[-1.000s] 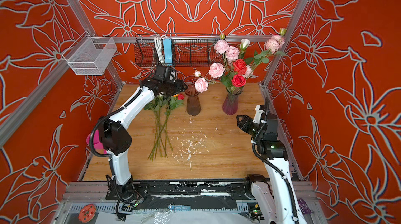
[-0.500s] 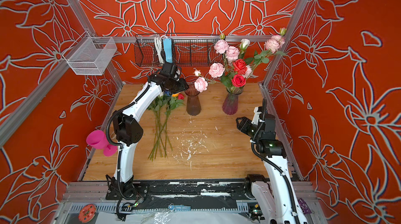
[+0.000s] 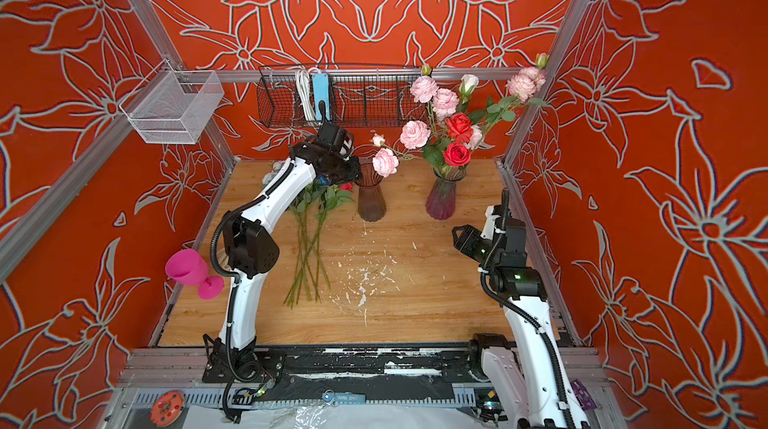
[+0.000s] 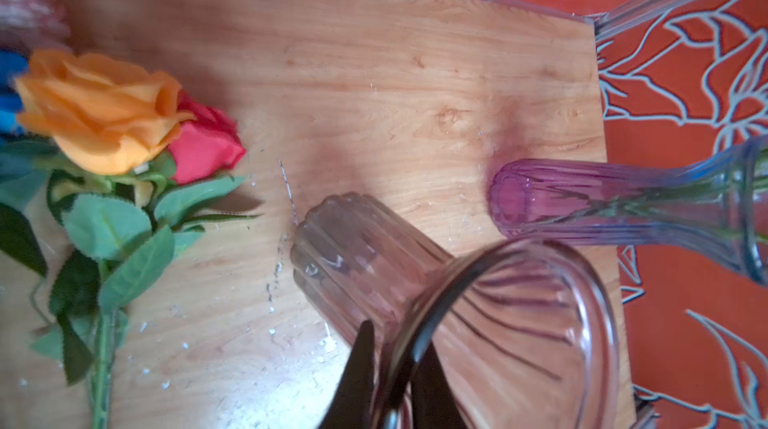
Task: Arrange the flowers into the vase
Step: 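Grasp the dark red vase with the left gripper and slide it nearer the robot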
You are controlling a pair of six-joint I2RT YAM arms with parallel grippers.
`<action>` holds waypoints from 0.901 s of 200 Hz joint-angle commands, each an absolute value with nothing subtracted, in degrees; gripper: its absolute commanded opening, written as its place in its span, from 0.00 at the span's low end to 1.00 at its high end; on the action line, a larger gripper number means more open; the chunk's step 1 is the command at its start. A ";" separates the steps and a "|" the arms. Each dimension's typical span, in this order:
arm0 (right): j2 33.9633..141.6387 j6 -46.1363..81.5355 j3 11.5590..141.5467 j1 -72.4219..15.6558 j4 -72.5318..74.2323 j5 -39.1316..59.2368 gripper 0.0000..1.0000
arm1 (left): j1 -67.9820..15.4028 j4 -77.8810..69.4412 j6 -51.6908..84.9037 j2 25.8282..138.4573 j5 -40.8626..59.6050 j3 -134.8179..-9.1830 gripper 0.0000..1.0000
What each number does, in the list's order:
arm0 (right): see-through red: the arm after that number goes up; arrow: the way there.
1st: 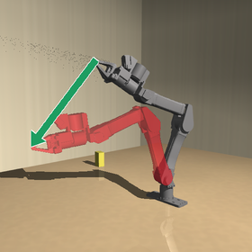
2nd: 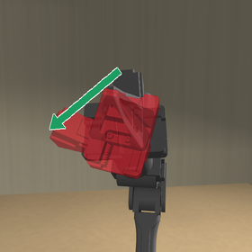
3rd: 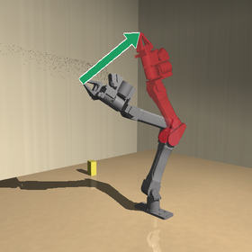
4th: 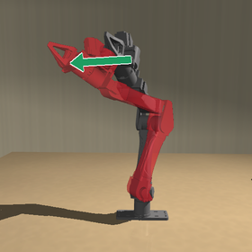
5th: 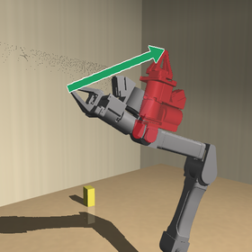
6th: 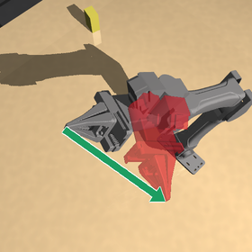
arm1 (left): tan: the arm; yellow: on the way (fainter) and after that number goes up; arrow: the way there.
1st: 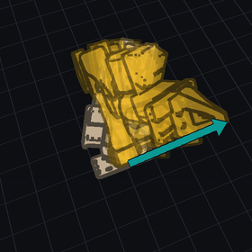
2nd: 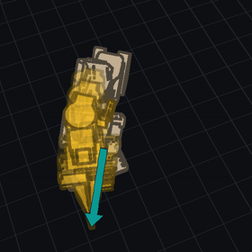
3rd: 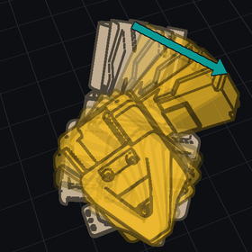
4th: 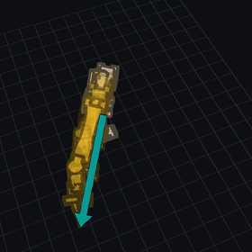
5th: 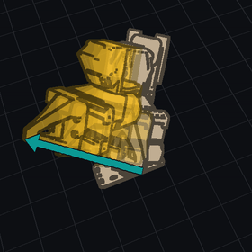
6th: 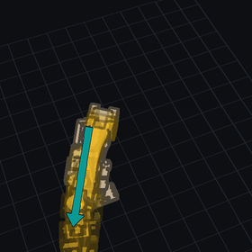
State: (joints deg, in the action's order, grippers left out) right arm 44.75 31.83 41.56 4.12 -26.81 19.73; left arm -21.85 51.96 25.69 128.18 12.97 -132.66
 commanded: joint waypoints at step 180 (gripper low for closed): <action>41.13 35.14 42.56 -1.41 -26.16 23.23 0.51 | -30.71 64.22 19.13 99.20 15.50 -106.20 0.00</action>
